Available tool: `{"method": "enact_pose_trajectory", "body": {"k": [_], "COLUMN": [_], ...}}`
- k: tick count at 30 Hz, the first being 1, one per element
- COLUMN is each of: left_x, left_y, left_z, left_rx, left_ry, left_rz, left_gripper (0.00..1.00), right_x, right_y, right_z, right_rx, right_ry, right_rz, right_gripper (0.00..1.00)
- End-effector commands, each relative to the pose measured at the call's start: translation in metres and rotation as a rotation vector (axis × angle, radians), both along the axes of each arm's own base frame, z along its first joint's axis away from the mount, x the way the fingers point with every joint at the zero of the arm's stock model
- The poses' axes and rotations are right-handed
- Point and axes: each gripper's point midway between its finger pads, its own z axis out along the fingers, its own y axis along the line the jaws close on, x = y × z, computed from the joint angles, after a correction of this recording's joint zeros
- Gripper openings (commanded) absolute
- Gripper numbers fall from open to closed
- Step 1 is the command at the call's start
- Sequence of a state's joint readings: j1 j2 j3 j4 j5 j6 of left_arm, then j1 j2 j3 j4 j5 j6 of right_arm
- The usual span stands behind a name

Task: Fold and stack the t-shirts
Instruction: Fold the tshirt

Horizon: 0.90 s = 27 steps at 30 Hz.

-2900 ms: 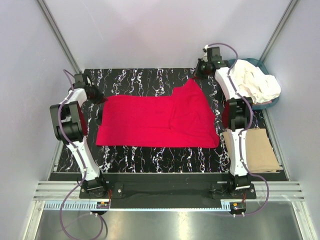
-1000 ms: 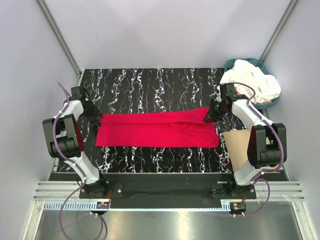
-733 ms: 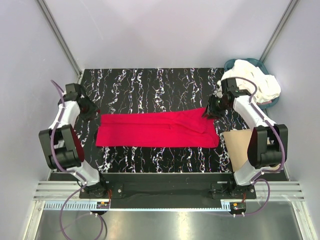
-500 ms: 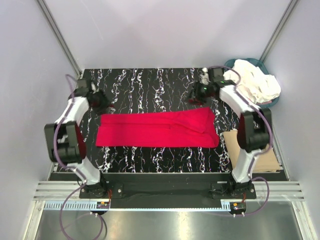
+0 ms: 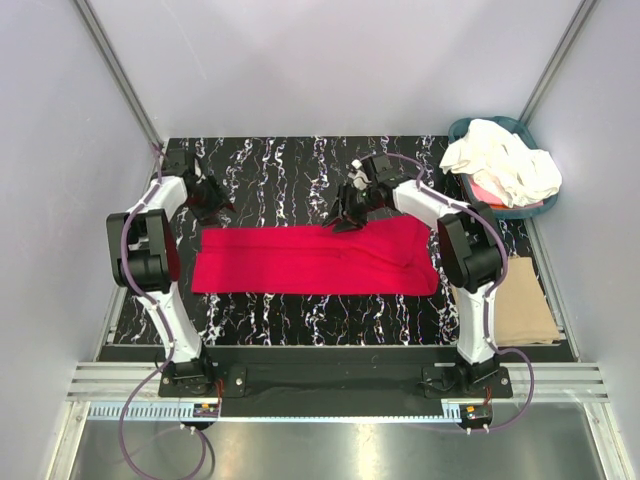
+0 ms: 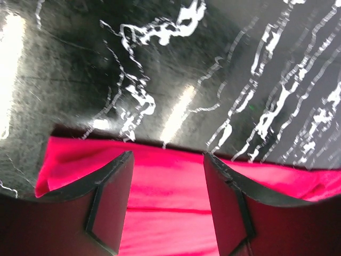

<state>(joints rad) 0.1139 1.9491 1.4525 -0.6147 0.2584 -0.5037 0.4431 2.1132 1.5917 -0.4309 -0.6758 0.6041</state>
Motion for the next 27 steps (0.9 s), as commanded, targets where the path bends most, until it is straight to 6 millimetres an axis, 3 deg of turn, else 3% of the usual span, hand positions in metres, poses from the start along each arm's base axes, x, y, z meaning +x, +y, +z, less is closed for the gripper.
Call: {"method": "enact_pose_trajectory", "body": {"k": [1, 5, 10, 12, 16, 19, 20, 23, 24, 27], "left_x": [0.005, -0.003, -0.024, -0.042, -0.097, -0.117, -0.119, -0.123, -0.120, -0.096], "left_y": [0.006, 0.004, 0.005, 0.005, 0.014, 0.027, 0.031, 0.035, 0.036, 0.032], "left_z": [-0.001, -0.007, 0.002, 0.003, -0.019, -0.007, 0.011, 0.035, 0.040, 0.049], "left_rx": [0.035, 0.025, 0.044, 0.058, 0.072, 0.137, 0.170, 0.193, 0.194, 0.148], "left_ry": [0.016, 0.051, 0.053, 0.066, 0.174, 0.142, 0.086, 0.007, -0.010, -0.050], "left_rz": [0.025, 0.012, -0.002, -0.020, -0.018, -0.012, 0.004, 0.078, 0.100, 0.122], "left_gripper": [0.60, 0.59, 0.59, 0.59, 0.59, 0.56, 0.55, 0.54, 0.58, 0.65], "right_x": [-0.006, -0.008, -0.006, -0.006, -0.005, -0.002, -0.002, 0.000, -0.002, -0.004], "right_y": [-0.010, -0.015, -0.020, -0.021, -0.029, -0.047, -0.053, -0.077, -0.083, -0.098], "right_z": [0.035, 0.034, 0.033, 0.032, 0.035, 0.038, 0.044, 0.040, 0.040, 0.039], "right_rx": [0.045, 0.038, 0.044, 0.047, 0.049, 0.051, 0.056, 0.045, 0.039, 0.040], "right_ry": [-0.060, -0.064, -0.056, -0.050, -0.049, -0.041, -0.044, -0.032, -0.033, -0.026], "right_rz": [-0.007, -0.010, -0.015, -0.016, -0.032, -0.077, -0.094, -0.144, -0.159, -0.182], "right_gripper": [0.48, 0.48, 0.48, 0.48, 0.48, 0.48, 0.48, 0.48, 0.48, 0.49]}}
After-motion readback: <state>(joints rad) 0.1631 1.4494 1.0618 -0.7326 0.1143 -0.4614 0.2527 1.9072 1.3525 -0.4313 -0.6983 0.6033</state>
